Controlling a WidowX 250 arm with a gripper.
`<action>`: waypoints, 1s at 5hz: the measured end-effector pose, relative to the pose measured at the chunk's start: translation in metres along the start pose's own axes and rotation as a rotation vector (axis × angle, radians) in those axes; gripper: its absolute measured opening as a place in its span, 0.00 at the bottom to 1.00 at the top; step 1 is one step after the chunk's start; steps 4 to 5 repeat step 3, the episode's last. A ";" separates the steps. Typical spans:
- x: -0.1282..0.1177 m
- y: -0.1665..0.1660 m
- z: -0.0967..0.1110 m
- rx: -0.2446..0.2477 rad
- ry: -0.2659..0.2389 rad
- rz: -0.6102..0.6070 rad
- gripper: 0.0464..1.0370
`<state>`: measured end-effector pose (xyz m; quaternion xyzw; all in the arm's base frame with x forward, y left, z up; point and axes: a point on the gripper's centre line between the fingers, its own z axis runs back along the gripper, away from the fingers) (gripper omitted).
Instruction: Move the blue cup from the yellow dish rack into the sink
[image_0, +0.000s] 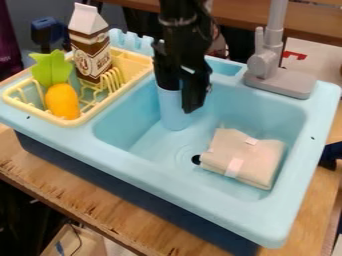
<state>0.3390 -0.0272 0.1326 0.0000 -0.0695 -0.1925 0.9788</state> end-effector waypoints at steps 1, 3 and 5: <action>-0.005 -0.003 0.031 0.012 -0.038 0.044 0.97; -0.030 -0.019 0.073 0.017 0.034 0.130 0.97; -0.030 -0.019 0.073 0.017 0.034 0.130 0.97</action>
